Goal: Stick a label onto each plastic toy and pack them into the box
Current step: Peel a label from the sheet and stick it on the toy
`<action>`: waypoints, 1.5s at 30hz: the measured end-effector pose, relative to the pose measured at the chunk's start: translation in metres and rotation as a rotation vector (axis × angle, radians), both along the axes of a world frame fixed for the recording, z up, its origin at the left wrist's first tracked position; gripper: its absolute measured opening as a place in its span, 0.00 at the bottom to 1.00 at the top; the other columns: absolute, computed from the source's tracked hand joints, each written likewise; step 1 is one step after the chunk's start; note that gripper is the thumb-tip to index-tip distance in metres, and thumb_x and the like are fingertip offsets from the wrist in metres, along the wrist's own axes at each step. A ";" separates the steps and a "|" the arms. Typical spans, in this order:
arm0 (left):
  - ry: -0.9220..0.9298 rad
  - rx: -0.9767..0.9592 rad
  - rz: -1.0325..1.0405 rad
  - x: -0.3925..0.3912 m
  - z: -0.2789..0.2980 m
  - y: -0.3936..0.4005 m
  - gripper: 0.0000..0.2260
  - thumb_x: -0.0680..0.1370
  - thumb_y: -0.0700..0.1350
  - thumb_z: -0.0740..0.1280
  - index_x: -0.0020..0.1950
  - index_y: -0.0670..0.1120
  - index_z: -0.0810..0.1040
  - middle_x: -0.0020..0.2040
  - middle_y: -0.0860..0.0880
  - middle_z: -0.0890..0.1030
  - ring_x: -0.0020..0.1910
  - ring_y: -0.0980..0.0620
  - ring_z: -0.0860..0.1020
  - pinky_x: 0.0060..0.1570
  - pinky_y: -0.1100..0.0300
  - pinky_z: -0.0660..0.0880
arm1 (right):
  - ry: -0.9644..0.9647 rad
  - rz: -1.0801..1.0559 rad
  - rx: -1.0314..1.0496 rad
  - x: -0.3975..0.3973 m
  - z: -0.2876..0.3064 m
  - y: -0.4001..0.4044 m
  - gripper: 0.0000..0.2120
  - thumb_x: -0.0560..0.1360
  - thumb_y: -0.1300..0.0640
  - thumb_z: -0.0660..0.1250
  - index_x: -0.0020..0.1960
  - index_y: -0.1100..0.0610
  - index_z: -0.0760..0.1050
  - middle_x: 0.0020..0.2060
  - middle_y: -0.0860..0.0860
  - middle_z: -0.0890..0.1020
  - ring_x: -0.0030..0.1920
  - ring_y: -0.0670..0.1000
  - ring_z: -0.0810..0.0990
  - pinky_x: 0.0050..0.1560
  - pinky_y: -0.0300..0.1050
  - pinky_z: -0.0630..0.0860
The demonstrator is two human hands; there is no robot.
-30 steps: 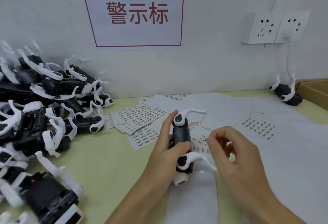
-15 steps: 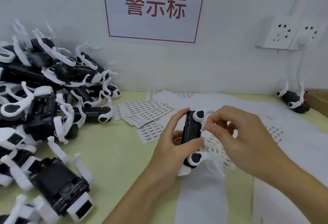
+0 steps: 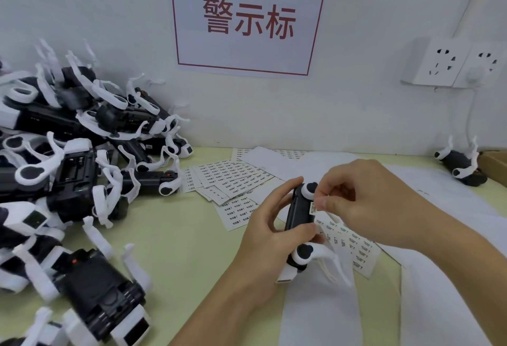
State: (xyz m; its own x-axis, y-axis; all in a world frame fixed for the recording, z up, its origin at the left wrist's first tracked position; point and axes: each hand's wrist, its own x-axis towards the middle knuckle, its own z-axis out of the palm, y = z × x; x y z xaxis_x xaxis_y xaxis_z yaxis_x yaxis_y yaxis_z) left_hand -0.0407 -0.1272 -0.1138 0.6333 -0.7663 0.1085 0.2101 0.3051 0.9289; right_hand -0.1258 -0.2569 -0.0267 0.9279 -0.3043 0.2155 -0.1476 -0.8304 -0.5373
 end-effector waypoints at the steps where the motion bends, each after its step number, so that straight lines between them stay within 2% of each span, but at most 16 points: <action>1: -0.001 -0.002 0.002 0.000 0.000 0.000 0.29 0.66 0.37 0.72 0.63 0.60 0.79 0.64 0.53 0.80 0.44 0.39 0.84 0.54 0.43 0.79 | -0.005 -0.002 -0.004 0.000 0.000 0.000 0.12 0.74 0.58 0.71 0.33 0.49 0.80 0.29 0.51 0.79 0.26 0.46 0.71 0.30 0.37 0.69; 4: 0.002 -0.010 0.006 0.000 0.000 0.000 0.28 0.67 0.37 0.72 0.62 0.60 0.80 0.63 0.52 0.80 0.42 0.40 0.83 0.53 0.44 0.78 | -0.017 -0.005 -0.018 0.001 -0.002 -0.001 0.12 0.74 0.58 0.71 0.32 0.49 0.80 0.30 0.52 0.80 0.29 0.50 0.73 0.32 0.41 0.70; 7: 0.013 -0.023 0.020 0.001 0.000 0.000 0.26 0.67 0.37 0.72 0.62 0.59 0.80 0.62 0.51 0.80 0.41 0.40 0.83 0.51 0.45 0.78 | -0.040 -0.014 -0.026 0.003 -0.004 0.001 0.13 0.74 0.60 0.71 0.32 0.50 0.80 0.29 0.50 0.79 0.26 0.45 0.70 0.30 0.38 0.70; 13: 0.025 -0.040 0.038 0.001 -0.001 -0.001 0.26 0.67 0.37 0.71 0.61 0.59 0.81 0.61 0.50 0.81 0.44 0.40 0.84 0.52 0.44 0.79 | -0.086 -0.034 -0.090 0.005 -0.006 0.007 0.18 0.73 0.60 0.71 0.28 0.43 0.76 0.32 0.40 0.78 0.33 0.41 0.75 0.36 0.32 0.71; 19: 0.031 -0.042 0.049 0.002 -0.002 -0.001 0.24 0.68 0.38 0.70 0.60 0.59 0.81 0.61 0.50 0.82 0.44 0.41 0.84 0.53 0.43 0.79 | -0.111 -0.037 -0.138 0.005 -0.008 0.008 0.18 0.72 0.61 0.71 0.28 0.43 0.75 0.28 0.45 0.76 0.34 0.42 0.74 0.36 0.33 0.71; 23: 0.038 -0.048 0.062 0.001 -0.002 -0.002 0.24 0.68 0.38 0.71 0.60 0.59 0.81 0.61 0.50 0.82 0.44 0.40 0.84 0.55 0.38 0.78 | -0.113 -0.038 -0.156 0.006 -0.009 0.009 0.19 0.72 0.60 0.71 0.28 0.43 0.74 0.29 0.43 0.75 0.35 0.41 0.74 0.36 0.32 0.69; 29: 0.038 -0.049 0.059 0.001 -0.002 -0.002 0.22 0.70 0.41 0.72 0.61 0.59 0.80 0.61 0.52 0.82 0.45 0.41 0.84 0.54 0.42 0.80 | -0.111 -0.046 -0.177 0.006 -0.009 0.010 0.18 0.72 0.59 0.71 0.29 0.43 0.74 0.30 0.43 0.75 0.37 0.40 0.74 0.35 0.34 0.69; 36: 0.055 -0.061 0.077 0.001 -0.004 -0.003 0.21 0.71 0.42 0.73 0.61 0.58 0.81 0.63 0.51 0.81 0.46 0.40 0.84 0.54 0.40 0.80 | -0.119 -0.050 -0.186 0.007 -0.010 0.010 0.18 0.72 0.59 0.71 0.29 0.42 0.73 0.29 0.42 0.74 0.38 0.39 0.74 0.36 0.33 0.69; 42: 0.066 -0.072 0.098 0.000 -0.004 -0.004 0.20 0.70 0.41 0.73 0.60 0.58 0.81 0.63 0.53 0.81 0.45 0.42 0.85 0.48 0.48 0.81 | -0.112 -0.049 -0.206 0.007 -0.012 0.010 0.13 0.72 0.58 0.71 0.31 0.46 0.78 0.30 0.44 0.74 0.37 0.41 0.73 0.31 0.35 0.63; 45: 0.034 -0.065 0.105 -0.001 -0.004 -0.004 0.19 0.71 0.41 0.71 0.59 0.59 0.81 0.62 0.55 0.81 0.45 0.42 0.85 0.47 0.49 0.81 | -0.101 -0.057 -0.229 0.007 -0.012 0.010 0.12 0.72 0.57 0.71 0.32 0.46 0.79 0.31 0.44 0.74 0.35 0.43 0.73 0.33 0.35 0.63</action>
